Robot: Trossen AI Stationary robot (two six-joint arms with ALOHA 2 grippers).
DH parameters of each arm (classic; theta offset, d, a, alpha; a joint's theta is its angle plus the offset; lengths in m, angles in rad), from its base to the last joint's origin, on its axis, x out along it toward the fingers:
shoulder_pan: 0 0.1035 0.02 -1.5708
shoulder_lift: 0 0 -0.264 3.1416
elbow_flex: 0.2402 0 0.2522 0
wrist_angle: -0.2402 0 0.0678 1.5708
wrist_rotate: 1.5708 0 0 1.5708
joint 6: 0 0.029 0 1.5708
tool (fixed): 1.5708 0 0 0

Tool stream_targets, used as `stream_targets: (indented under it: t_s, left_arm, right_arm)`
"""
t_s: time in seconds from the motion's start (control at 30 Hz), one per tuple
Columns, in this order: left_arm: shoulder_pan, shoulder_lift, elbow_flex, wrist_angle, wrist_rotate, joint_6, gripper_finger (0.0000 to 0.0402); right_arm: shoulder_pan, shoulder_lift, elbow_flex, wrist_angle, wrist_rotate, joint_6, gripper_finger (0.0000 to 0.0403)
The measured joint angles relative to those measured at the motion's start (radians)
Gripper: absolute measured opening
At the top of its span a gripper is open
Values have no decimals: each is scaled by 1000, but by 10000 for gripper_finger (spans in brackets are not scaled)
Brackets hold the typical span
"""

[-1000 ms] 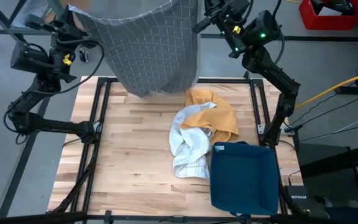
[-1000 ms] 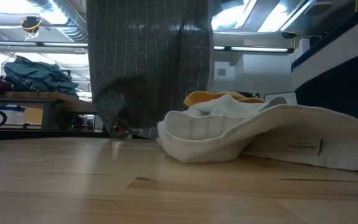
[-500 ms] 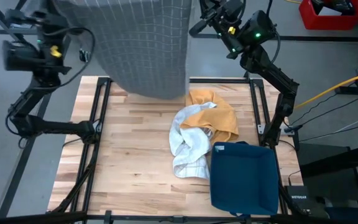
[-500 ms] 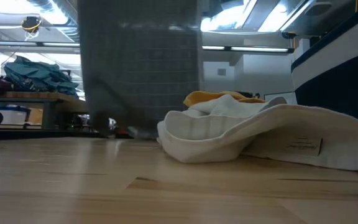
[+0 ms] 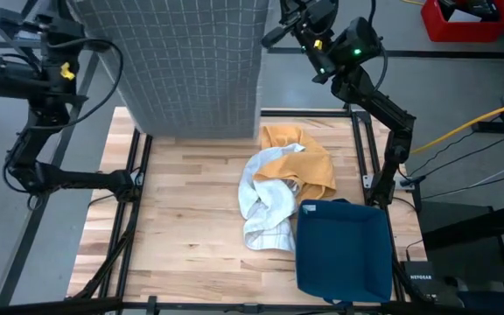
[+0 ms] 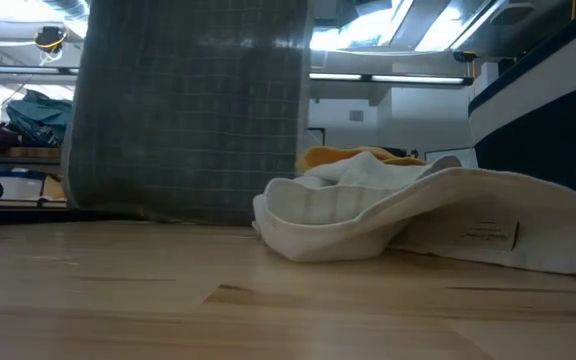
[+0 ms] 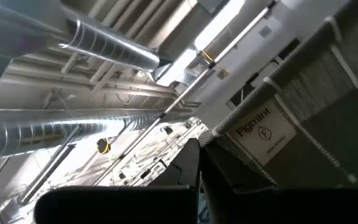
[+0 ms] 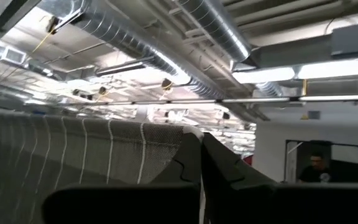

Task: Fold towel
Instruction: Fold the gray towel

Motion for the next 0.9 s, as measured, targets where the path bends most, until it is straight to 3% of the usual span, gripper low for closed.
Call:
stream_targets:
  t_s: [0.37, 0.57, 0.73, 0.9]
  left_arm:
    - [0, 17, 0, -96, -9, -10, 0]
    - [-11, 2, 0, -115, -70, -9, 0]
    - [-47, -50, 0, -311, -180, -64, 0]
    - [-93, -101, 2, -632, -213, -317, 0]
  right_arm:
    - [0, -3, 0, 1, 19, -51, 1]
    - [23, -5, 0, -131, 21, -7, 1]
    - [69, -15, 0, -256, 20, -7, 1]
    - [132, -24, 0, -315, 19, -7, 1]
